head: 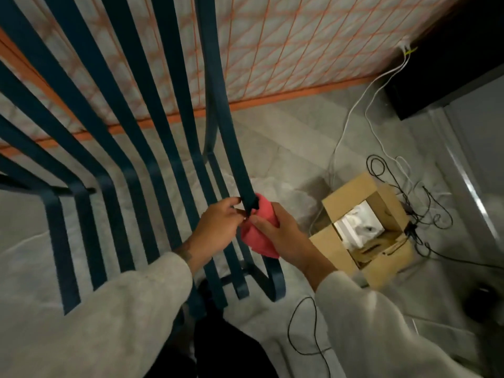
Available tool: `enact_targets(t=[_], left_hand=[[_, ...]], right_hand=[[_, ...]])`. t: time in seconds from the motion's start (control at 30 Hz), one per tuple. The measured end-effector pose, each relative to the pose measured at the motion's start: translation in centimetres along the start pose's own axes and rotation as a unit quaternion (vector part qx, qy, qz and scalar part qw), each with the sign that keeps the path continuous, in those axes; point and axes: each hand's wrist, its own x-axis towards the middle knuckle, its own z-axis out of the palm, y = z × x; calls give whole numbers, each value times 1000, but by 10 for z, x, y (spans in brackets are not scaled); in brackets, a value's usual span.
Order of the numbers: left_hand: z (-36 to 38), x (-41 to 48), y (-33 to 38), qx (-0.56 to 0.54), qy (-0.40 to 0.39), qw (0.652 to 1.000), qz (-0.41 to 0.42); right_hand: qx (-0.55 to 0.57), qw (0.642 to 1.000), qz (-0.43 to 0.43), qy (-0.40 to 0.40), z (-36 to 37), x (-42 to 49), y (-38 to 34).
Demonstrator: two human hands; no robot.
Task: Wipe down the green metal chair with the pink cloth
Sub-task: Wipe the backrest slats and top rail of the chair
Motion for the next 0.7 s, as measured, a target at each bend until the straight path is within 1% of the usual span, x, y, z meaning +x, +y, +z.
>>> enact_targets(t=[0.07, 0.13, 0.23, 0.3, 0.4, 0.47, 0.6, 0.7], left_hand=[[13, -1, -10, -30, -5, 999, -11], [19, -6, -14, -25, 0, 1000, -8], [24, -12, -18, -30, 3, 1000, -5], [24, -15, -15, -45, 21, 999, -14], [19, -18, -10, -70, 29, 997, -10], [18, -22, -12, -62, 11, 998, -8], [21, -34, -30, -42, -4, 999, -26], [28, -48, -48, -41, -28, 997, -55]], right_hand=[[13, 1000, 16, -2, 3, -19, 19], [15, 1000, 18, 15, 6, -24, 26], [-1, 999, -9, 42, 8, -3, 7], [-19, 998, -31, 51, 9, 21, -14], [-17, 997, -40, 59, 12, 33, -26], [12, 997, -38, 61, 15, 11, -14], [113, 990, -22, 82, 27, -58, 44], [131, 985, -10, 114, 37, -96, 79]])
